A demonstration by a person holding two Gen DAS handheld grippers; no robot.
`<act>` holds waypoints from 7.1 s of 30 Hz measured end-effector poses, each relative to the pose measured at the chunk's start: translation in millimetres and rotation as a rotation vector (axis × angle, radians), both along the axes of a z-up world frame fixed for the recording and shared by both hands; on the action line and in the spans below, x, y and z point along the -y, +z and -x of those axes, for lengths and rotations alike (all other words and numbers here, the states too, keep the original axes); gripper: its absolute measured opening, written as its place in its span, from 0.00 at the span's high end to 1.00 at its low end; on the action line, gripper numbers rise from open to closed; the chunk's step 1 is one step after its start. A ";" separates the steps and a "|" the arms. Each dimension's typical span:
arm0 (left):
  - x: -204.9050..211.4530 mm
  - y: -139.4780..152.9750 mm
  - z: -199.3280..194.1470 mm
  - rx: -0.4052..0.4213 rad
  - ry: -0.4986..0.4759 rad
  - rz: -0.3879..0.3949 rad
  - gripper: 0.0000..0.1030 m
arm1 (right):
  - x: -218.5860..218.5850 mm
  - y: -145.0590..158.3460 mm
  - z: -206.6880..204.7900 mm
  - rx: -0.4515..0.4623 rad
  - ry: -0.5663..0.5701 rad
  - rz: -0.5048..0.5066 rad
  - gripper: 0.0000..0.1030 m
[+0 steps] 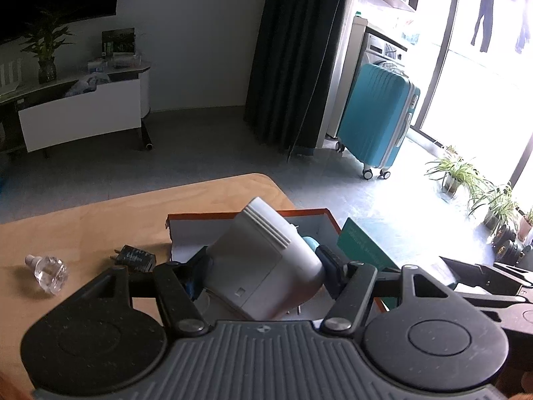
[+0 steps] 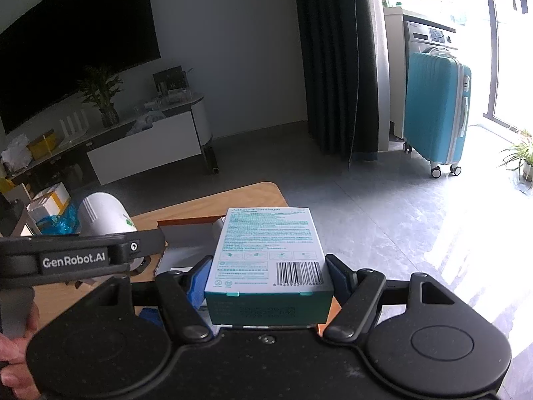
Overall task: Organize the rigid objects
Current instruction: 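Lower the teal box into the tray and open the right gripper while the left gripper releases the adapter, then withdraw both grippers from the tray back over the table, then grasp the clear glass bottle with the left gripper while the right gripper grasps the black charger, then lift the glass bottle and black charger and carry both toward the tray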
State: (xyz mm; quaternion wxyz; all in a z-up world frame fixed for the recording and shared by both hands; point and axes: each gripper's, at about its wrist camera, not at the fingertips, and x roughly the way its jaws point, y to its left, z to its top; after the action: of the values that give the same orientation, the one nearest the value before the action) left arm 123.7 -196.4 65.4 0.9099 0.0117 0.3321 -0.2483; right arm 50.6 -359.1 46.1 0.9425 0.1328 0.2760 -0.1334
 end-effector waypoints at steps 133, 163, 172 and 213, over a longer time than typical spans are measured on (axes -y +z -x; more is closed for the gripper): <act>-207.7 -91.8 -112.9 -0.056 0.166 -0.129 0.00 | -142.4 -53.2 -203.8 -0.171 0.508 0.060 0.12; -204.2 -100.4 -102.4 0.021 0.169 -0.077 0.22 | -162.7 -84.0 -231.3 -0.280 0.610 0.132 0.59; -214.1 -81.7 -69.3 0.000 0.269 -0.022 0.22 | -165.7 -60.1 -196.6 -0.219 0.555 0.028 0.59; -175.6 -12.7 54.8 0.043 0.337 0.043 0.22 | -146.3 15.0 -24.8 0.006 0.435 -0.006 0.59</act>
State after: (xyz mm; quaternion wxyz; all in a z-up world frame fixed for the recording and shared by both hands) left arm 68.9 -20.8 52.8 0.9456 -0.0583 0.3044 -0.0987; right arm 75.4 -212.8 61.1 0.9495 0.0734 0.2958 0.0742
